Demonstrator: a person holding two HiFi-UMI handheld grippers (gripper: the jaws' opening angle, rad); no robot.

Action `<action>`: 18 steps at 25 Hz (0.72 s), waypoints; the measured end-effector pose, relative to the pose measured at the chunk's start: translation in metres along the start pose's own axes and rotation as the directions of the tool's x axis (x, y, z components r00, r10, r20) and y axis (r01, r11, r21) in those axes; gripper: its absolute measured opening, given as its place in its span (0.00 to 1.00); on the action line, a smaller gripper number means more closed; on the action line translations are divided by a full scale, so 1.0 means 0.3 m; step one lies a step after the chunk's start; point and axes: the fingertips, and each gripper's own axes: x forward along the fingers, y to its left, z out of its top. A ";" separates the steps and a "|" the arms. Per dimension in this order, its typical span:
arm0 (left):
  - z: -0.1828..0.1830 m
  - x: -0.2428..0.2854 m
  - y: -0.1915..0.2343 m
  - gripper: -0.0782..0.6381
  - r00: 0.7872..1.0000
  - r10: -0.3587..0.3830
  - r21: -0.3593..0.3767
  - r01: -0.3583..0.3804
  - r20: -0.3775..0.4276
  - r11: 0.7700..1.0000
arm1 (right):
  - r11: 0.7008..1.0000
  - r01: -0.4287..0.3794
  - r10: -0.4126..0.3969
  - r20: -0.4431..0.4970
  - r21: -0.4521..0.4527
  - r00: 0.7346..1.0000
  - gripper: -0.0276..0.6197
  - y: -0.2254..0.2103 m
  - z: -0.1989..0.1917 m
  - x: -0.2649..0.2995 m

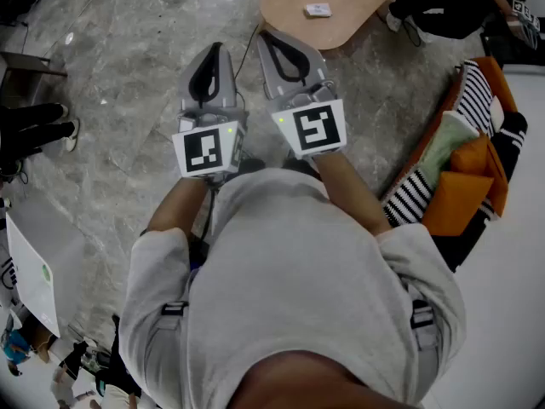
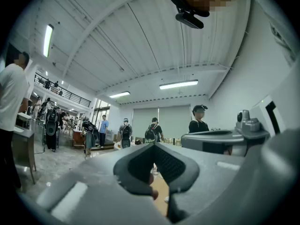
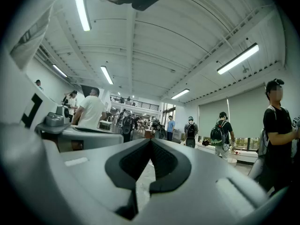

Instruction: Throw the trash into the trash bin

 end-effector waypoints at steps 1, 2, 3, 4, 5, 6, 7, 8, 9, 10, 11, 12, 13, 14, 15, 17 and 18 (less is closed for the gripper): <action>0.003 -0.002 0.011 0.13 1.000 0.000 0.005 0.000 0.002 1.000 | 1.000 0.000 0.000 0.000 0.000 1.000 0.05 0.006 0.002 0.006; 0.005 -0.004 0.022 0.13 1.000 0.000 0.009 0.000 0.004 1.000 | 1.000 0.001 -0.001 0.001 0.001 1.000 0.05 0.012 0.004 0.012; 0.007 -0.006 0.030 0.13 1.000 0.000 0.010 0.000 0.006 1.000 | 1.000 0.002 -0.002 0.001 0.001 1.000 0.05 0.017 0.005 0.016; 0.007 -0.008 0.037 0.13 1.000 -0.001 0.010 0.001 0.007 1.000 | 1.000 0.003 -0.003 0.002 0.001 1.000 0.05 0.022 0.005 0.019; 0.006 -0.010 0.042 0.13 1.000 -0.003 0.009 0.003 0.007 1.000 | 1.000 0.006 -0.006 0.002 0.003 1.000 0.05 0.026 0.004 0.022; 0.004 -0.010 0.047 0.13 1.000 -0.007 0.008 0.007 0.006 1.000 | 1.000 0.012 -0.012 0.003 0.008 1.000 0.05 0.030 0.003 0.026; 0.003 -0.009 0.053 0.13 1.000 -0.011 0.007 0.011 0.005 1.000 | 1.000 0.019 -0.019 0.007 0.013 1.000 0.05 0.033 0.002 0.030; 0.001 -0.008 0.060 0.13 1.000 -0.017 0.006 0.017 0.005 1.000 | 0.999 0.028 -0.028 0.012 0.019 1.000 0.05 0.036 0.003 0.037; 0.000 -0.006 0.068 0.13 1.000 -0.023 0.005 0.023 0.005 1.000 | 0.999 0.037 -0.037 0.017 0.024 0.999 0.05 0.040 0.004 0.044; -0.002 -0.003 0.077 0.13 1.000 -0.030 0.005 0.030 0.003 1.000 | 0.999 0.045 -0.046 0.021 0.026 0.999 0.05 0.045 0.005 0.052; -0.007 0.000 0.086 0.13 0.999 -0.038 0.006 0.038 0.000 0.999 | 0.998 0.054 -0.055 0.022 0.026 0.998 0.05 0.048 0.004 0.060; -0.015 0.005 0.095 0.13 0.999 -0.045 0.008 0.045 -0.008 0.999 | 0.998 0.064 -0.065 0.020 0.027 0.998 0.05 0.050 0.001 0.066; -0.023 0.012 0.104 0.13 0.998 -0.052 0.010 0.053 -0.017 0.999 | 0.997 0.075 -0.076 0.017 0.030 0.997 0.05 0.049 -0.002 0.073; -0.026 0.023 0.112 0.13 0.998 -0.058 0.011 0.058 -0.024 0.998 | 0.996 0.086 -0.087 0.014 0.036 0.996 0.05 0.045 -0.007 0.079; -0.025 0.035 0.119 0.13 0.998 -0.063 0.011 0.063 -0.028 0.998 | 0.994 0.098 -0.099 0.011 0.043 0.995 0.05 0.037 -0.012 0.083; -0.029 0.056 0.129 0.13 0.996 -0.079 0.015 0.080 -0.037 0.997 | 0.990 0.128 -0.129 0.005 0.054 0.992 0.05 0.010 -0.023 0.083; -0.034 0.068 0.131 0.13 0.995 -0.092 0.016 0.093 -0.038 0.996 | 0.987 0.146 -0.146 -0.001 0.060 0.989 0.05 -0.010 -0.032 0.080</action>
